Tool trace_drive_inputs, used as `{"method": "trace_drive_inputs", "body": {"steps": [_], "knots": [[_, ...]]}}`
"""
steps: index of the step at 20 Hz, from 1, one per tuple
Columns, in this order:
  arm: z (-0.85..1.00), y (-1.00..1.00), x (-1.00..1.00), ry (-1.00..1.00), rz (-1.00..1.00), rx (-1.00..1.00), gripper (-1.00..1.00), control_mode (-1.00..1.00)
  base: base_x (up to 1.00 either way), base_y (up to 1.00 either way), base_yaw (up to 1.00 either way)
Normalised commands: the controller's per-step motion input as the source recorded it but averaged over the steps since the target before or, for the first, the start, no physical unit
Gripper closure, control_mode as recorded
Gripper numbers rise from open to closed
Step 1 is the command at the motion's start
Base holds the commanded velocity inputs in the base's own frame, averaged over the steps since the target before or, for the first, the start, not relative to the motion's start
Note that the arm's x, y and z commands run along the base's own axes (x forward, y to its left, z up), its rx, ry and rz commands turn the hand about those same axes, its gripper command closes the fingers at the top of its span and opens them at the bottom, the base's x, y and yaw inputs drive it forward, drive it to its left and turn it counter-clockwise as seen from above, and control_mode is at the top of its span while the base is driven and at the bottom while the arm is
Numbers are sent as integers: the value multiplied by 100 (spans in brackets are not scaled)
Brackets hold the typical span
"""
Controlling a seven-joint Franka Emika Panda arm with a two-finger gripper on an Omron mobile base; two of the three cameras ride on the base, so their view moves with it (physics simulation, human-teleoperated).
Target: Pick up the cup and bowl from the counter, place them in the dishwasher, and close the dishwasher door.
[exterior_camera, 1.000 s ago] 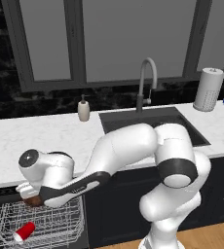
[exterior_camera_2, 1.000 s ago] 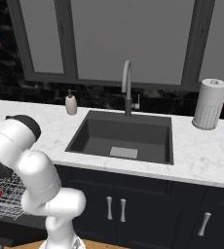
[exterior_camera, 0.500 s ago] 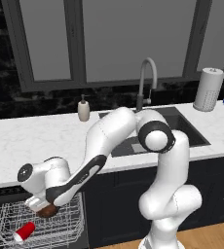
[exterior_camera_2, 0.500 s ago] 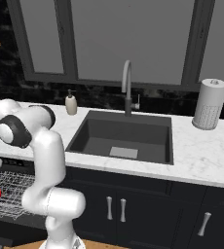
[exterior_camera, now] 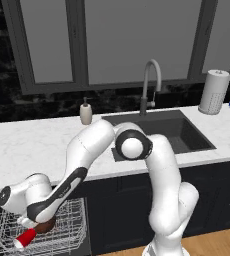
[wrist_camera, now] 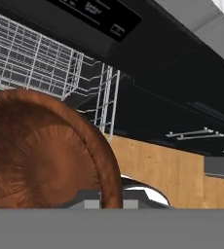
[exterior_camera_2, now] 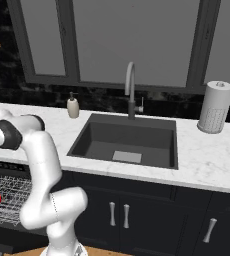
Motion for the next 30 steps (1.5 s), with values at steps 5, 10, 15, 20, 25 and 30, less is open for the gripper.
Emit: {"method": "trace_drive_inputs", "body": {"steps": [5, 10, 15, 20, 25, 30], "knots": [[-18, 8, 15, 0, -13, -16, 100, -100, 0, 0, 0], [-70, 0, 18, -4, -13, -3, 100, -100, 0, 0, 0], [-95, -1, 20, -7, -12, 0, 100, -100, 0, 0, 0], [-45, 0, 48, -12, -9, 0, 100, -100, 0, 0, 0], [-19, 0, 44, -11, -5, 0, 100, -100, 0, 0, 0], [-54, 0, 13, -5, -4, 0, 100, -100, 0, 0, 0]]}}
